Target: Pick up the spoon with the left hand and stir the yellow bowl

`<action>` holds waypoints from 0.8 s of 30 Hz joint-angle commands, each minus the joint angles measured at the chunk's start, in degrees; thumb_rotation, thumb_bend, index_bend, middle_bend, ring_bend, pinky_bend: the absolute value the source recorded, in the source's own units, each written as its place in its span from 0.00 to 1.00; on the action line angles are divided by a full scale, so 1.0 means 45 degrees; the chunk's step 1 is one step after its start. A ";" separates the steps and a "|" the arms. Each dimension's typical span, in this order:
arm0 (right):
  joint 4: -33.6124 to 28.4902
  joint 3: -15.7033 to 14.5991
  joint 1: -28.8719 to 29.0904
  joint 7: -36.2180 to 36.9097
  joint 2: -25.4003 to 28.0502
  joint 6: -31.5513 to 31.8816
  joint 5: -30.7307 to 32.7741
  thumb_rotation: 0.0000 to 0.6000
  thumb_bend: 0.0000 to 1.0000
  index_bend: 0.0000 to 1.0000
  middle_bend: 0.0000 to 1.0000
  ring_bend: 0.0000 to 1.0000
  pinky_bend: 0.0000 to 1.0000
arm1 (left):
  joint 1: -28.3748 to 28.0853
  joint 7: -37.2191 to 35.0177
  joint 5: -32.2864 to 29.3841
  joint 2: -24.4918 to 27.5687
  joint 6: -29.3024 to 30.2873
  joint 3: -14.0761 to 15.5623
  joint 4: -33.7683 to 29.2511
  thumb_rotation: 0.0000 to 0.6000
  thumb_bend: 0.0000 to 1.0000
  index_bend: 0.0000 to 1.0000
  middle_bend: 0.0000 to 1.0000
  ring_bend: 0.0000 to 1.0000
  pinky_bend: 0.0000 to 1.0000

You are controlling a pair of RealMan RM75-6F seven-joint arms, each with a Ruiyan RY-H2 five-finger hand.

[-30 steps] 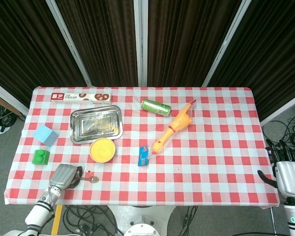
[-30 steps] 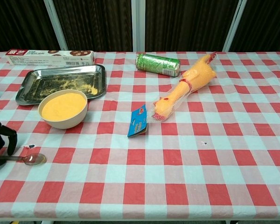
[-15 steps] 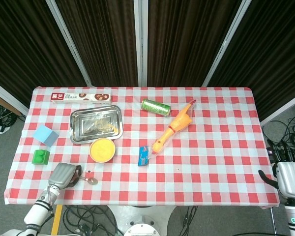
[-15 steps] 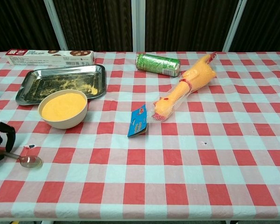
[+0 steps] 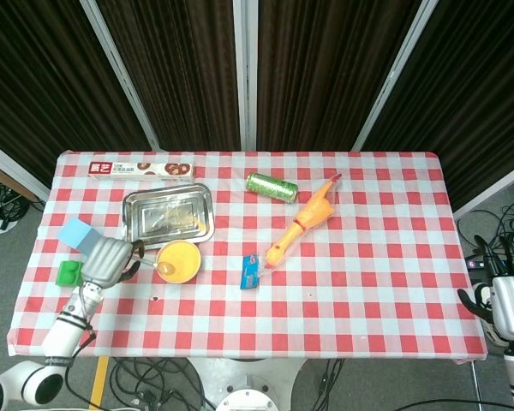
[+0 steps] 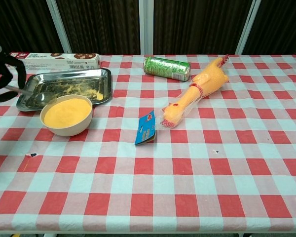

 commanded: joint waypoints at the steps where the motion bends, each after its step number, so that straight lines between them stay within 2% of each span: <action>1: -0.0014 0.0001 -0.0034 0.0036 0.0033 0.0040 0.0013 1.00 0.14 0.07 0.27 0.04 0.15 | -0.0821 0.0447 -0.0877 -0.0490 -0.0810 -0.0576 0.0548 1.00 0.40 0.63 0.91 0.87 0.95; 5: -0.0011 -0.0005 -0.0119 0.0103 0.0082 0.0100 0.0095 1.00 0.14 0.07 0.27 0.04 0.15 | -0.1323 0.1234 -0.1620 -0.1024 -0.1367 -0.0591 0.1087 1.00 0.40 0.63 0.91 0.87 0.95; 11: 0.0000 -0.0022 -0.0178 0.0177 0.0094 0.0106 0.0160 1.00 0.14 0.07 0.27 0.04 0.15 | -0.1479 0.2135 -0.2217 -0.1448 -0.1307 -0.0321 0.1399 1.00 0.40 0.62 0.90 0.87 0.95; 19: -0.0022 0.0035 -0.0147 0.0353 0.0120 0.0147 0.0095 1.00 0.15 0.07 0.27 0.04 0.15 | -0.1621 0.2399 -0.2601 -0.1320 -0.1462 -0.0042 0.1176 1.00 0.36 0.50 0.89 0.87 0.95; 24: -0.0106 0.0127 -0.0131 0.0332 0.0268 0.0270 0.0032 1.00 0.15 0.07 0.27 0.04 0.15 | -0.1709 0.2294 -0.2701 -0.1196 -0.1428 -0.0033 0.1029 1.00 0.34 0.48 0.89 0.86 0.95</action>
